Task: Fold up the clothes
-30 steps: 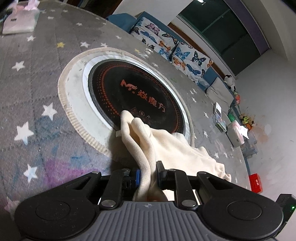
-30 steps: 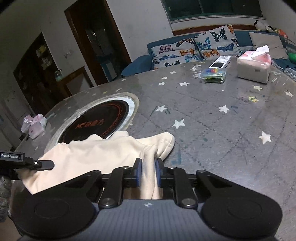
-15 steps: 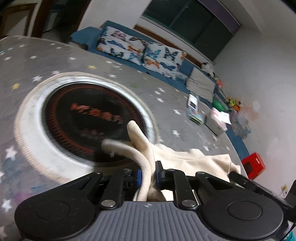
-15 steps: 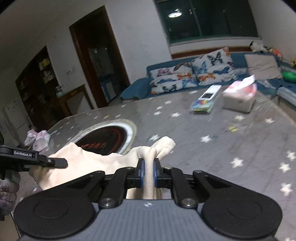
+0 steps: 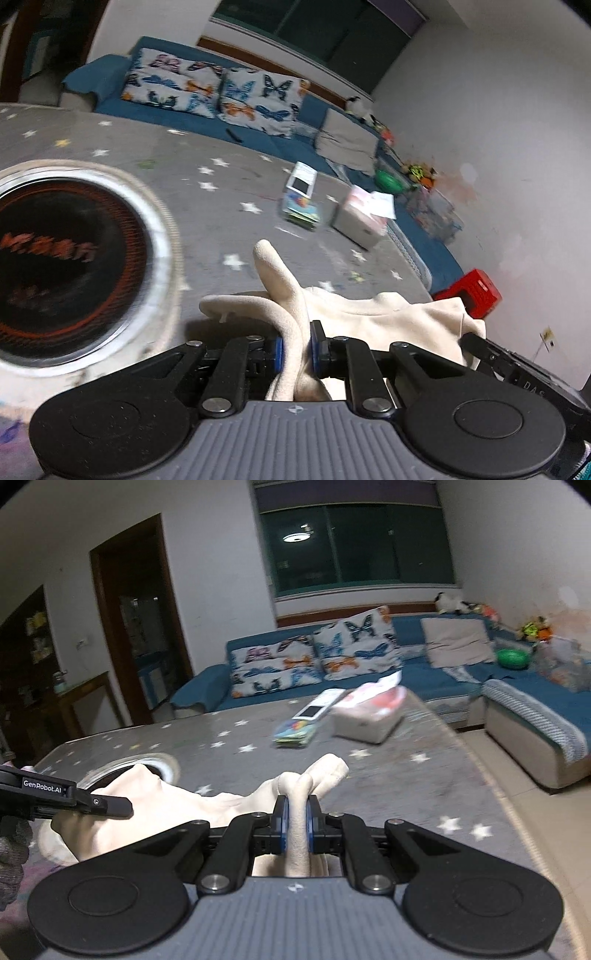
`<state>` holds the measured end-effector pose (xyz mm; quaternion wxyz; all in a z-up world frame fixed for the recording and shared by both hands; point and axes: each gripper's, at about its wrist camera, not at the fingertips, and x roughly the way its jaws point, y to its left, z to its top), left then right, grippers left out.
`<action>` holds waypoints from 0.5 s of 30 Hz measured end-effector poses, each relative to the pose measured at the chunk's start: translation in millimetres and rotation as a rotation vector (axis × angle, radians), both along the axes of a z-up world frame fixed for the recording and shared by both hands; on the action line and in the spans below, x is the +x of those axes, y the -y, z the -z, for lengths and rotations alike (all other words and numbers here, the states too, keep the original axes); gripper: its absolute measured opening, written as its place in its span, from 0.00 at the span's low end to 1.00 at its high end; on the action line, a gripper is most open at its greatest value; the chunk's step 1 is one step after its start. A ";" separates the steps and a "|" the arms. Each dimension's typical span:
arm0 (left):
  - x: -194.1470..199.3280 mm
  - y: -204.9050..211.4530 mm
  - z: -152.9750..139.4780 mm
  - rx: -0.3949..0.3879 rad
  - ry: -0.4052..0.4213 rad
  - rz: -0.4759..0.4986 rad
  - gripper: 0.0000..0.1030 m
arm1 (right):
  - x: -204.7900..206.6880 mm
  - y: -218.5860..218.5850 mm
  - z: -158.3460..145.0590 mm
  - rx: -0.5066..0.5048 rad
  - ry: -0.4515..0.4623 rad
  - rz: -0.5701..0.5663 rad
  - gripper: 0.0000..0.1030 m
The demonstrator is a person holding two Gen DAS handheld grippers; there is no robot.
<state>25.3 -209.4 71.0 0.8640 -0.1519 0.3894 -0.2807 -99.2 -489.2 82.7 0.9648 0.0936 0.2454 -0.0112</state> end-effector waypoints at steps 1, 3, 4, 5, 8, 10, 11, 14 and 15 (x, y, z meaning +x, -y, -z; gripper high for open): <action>1.5 7.0 -0.4 0.000 0.001 0.009 0.14 | -1.2 4.9 -1.1 -0.006 0.002 0.014 0.08; 4.4 20.4 -0.8 0.002 0.001 0.023 0.14 | -3.2 14.8 -3.6 -0.017 0.004 0.040 0.08; 6.1 28.0 -1.0 0.000 0.000 0.031 0.14 | -3.6 20.0 -4.7 -0.022 0.003 0.053 0.08; 7.2 34.1 -1.3 0.001 0.000 0.038 0.14 | -3.8 24.8 -5.4 -0.027 0.002 0.066 0.08; 10.0 53.4 -2.6 0.006 0.003 0.060 0.14 | -3.3 39.3 -6.6 -0.044 -0.001 0.102 0.08; 11.3 66.0 -4.3 0.012 0.013 0.072 0.14 | -3.1 47.3 -7.4 -0.054 -0.003 0.123 0.08; 11.7 71.1 -4.8 0.013 0.018 0.076 0.14 | -2.8 51.1 -7.6 -0.059 -0.004 0.132 0.08; 12.6 85.8 -5.4 0.015 0.028 0.091 0.14 | -0.4 61.6 -7.1 -0.072 -0.004 0.159 0.08; 13.0 90.5 -4.6 0.019 0.030 0.096 0.14 | 0.1 64.6 -6.4 -0.072 -0.006 0.167 0.08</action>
